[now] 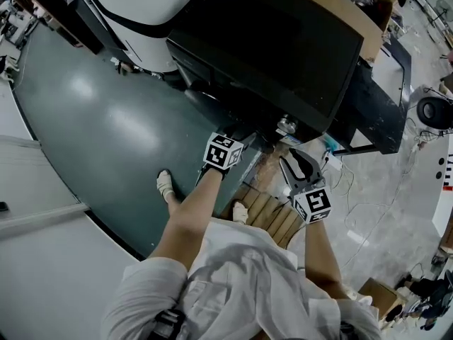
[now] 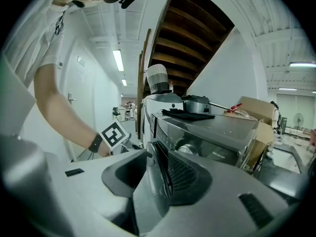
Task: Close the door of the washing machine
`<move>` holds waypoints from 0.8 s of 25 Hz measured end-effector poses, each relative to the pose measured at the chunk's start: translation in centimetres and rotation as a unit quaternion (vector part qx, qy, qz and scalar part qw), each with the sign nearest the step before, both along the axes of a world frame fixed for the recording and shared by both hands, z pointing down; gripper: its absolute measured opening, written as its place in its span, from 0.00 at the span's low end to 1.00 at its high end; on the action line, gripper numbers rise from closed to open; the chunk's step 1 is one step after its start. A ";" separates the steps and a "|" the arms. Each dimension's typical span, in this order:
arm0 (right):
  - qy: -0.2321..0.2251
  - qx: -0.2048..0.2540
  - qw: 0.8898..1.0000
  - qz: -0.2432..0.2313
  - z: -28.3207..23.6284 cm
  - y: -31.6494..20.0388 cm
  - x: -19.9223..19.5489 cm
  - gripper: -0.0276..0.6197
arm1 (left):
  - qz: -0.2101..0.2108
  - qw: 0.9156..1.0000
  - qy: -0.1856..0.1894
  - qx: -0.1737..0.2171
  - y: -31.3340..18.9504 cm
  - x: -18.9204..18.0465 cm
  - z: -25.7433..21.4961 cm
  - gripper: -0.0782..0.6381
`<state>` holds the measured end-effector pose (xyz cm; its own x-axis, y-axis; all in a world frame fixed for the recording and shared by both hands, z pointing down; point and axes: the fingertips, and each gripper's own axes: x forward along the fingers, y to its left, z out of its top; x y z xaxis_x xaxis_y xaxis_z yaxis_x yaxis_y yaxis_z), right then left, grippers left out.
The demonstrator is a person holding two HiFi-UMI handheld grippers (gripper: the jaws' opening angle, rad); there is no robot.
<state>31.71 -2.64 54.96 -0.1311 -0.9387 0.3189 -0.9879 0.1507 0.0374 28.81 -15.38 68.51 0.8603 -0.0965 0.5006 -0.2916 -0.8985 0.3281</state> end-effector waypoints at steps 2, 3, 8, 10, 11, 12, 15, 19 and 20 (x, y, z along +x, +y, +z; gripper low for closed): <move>-0.001 0.008 1.000 0.004 -0.7 0.3 -0.1 0.28 | -0.007 1.000 0.013 0.010 -0.3 -1.2 -1.9 0.47; -0.003 0.013 1.000 0.006 -1.0 0.4 -0.2 0.27 | -0.011 1.000 0.020 0.016 -0.4 -1.9 -2.9 0.47; -0.011 0.036 0.999 0.007 -3.0 1.2 -1.0 0.27 | -0.031 0.997 0.041 0.049 -0.6 -5.7 -7.7 0.47; -0.011 0.044 0.999 0.005 -3.9 1.5 -1.2 0.27 | -0.045 0.995 0.051 0.067 -0.7 -7.3 -9.8 0.47; -0.011 0.049 0.999 0.005 -4.3 1.6 -1.2 0.26 | -0.052 0.994 0.057 0.077 -0.8 -8.1 -10.9 0.47; -0.011 0.054 0.998 0.006 -4.7 1.7 -1.2 0.25 | -0.060 0.992 0.064 0.087 -0.9 -8.9 -12.0 0.47; -0.011 0.070 0.997 0.011 -6.0 2.1 -1.1 0.22 | -0.095 0.985 0.085 0.116 -1.2 -11.8 -15.5 0.42; -0.013 0.089 0.996 0.018 -7.7 2.7 -0.7 0.18 | -0.139 0.972 0.104 0.159 -1.0 -15.7 -19.6 0.31; -0.013 0.095 0.995 0.018 -8.1 2.7 -0.6 0.17 | -0.153 0.967 0.108 0.171 -1.1 -16.6 -20.6 0.27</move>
